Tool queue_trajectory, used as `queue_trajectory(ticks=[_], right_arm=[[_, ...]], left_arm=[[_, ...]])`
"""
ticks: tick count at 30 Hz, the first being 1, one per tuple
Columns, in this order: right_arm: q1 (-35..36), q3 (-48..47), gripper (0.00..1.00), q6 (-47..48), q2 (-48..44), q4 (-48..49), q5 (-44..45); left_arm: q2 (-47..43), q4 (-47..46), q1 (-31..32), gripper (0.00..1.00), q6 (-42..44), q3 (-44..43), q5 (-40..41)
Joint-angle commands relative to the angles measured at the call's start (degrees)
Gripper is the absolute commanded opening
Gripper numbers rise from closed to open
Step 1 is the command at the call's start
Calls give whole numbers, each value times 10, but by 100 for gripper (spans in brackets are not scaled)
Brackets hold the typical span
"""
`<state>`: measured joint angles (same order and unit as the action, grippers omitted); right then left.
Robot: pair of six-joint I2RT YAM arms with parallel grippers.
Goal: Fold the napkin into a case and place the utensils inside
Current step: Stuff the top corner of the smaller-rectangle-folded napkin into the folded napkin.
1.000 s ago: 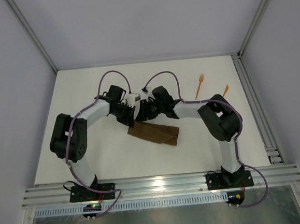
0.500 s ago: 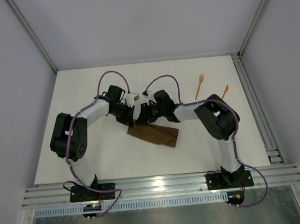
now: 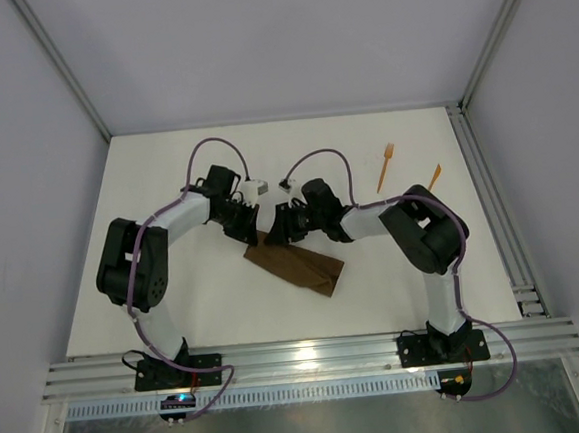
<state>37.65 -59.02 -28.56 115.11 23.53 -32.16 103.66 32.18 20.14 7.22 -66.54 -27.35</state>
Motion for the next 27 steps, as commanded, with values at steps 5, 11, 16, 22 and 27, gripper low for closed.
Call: queue_trajectory(ticks=[5, 11, 16, 22, 27], right_arm=[[2, 3, 42, 17, -40, -7, 24], [9, 1, 41, 19, -43, -30, 39], [8, -16, 47, 34, -75, -61, 79], [9, -19, 50, 44, -90, -92, 88], [23, -19, 50, 37, -79, -88, 87]], left_arm=[[-6, -17, -5, 0, -5, 4, -11], [-10, -14, -5, 0, -7, 4, -18], [-14, -12, -5, 0, -6, 4, -21], [-18, -11, -5, 0, -5, 6, -24], [-21, -12, -5, 0, -8, 10, -28]])
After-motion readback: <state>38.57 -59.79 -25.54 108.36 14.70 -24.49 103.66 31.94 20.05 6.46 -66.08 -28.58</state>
